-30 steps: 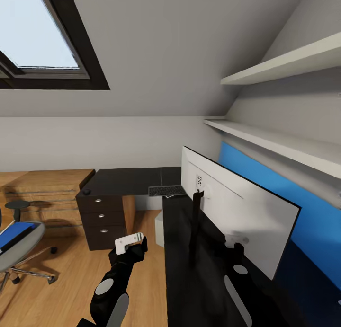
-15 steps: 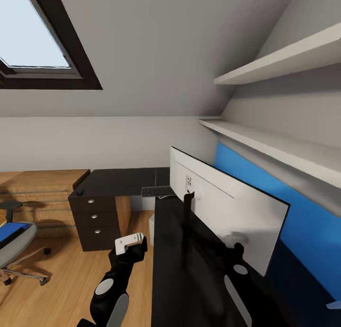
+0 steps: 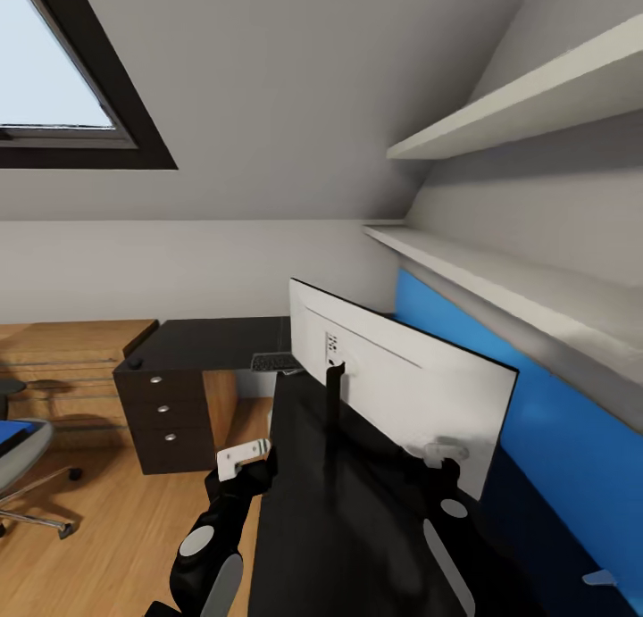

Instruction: In the bedroom, organize the workspace by keeping the computer under the desk, ensuring the monitor is on the desk, placing the keyboard on the desk next to the monitor, placing the mouse on the desk next to the keyboard, moving the folder from the swivel chair onto the desk next to the mouse, stacking the notebook on top of the folder with the pen on top of the notebook, and positioning the swivel chair next to the desk.

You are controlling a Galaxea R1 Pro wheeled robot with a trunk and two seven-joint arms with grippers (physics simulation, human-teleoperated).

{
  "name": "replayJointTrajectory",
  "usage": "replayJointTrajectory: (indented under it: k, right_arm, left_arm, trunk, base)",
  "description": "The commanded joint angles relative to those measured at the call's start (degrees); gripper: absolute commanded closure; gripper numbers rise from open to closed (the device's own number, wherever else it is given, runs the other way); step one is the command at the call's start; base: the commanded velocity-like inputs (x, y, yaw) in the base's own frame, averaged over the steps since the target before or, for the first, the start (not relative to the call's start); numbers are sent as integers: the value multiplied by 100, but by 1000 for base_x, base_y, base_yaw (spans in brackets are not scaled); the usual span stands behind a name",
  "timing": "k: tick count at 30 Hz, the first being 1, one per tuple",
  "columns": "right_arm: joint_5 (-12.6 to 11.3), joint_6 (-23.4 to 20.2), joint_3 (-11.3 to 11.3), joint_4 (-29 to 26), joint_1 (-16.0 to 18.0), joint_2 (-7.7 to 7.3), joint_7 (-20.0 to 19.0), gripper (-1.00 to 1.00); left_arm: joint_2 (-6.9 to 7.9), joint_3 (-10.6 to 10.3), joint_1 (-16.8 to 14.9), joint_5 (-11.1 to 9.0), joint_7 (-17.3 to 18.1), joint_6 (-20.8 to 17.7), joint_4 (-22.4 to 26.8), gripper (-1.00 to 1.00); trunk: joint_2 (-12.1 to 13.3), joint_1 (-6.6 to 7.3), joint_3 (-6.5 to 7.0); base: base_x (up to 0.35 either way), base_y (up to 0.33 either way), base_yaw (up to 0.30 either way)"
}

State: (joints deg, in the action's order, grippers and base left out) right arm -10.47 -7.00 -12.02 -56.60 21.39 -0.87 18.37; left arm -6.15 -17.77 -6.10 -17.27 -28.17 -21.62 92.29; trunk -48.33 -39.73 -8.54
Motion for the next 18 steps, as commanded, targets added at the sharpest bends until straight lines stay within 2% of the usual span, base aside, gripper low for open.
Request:
replayJointTrajectory:
  k: [1,9,18]
  right_arm:
    - [-33,-29,-28,-9,5,-10,52,-100]
    - [-34,-29,-28,-9,5,-9,52,-100]
    - [-33,-29,-36,-9,5,-9,70,-100]
  left_arm:
    - [0,-7,-6,-48,-47,-17,9,-100]
    - [0,-7,-6,-48,-46,-19,9,-100]
    - [0,-7,-6,-48,-61,-28,9,-100]
  trunk:
    - [-7,-1,-9]
    - [-7,-1,-9]
    - [-7,-1,-12]
  base:
    - [0,-311,0]
    - [0,-287,0]
    - [0,-42,5]
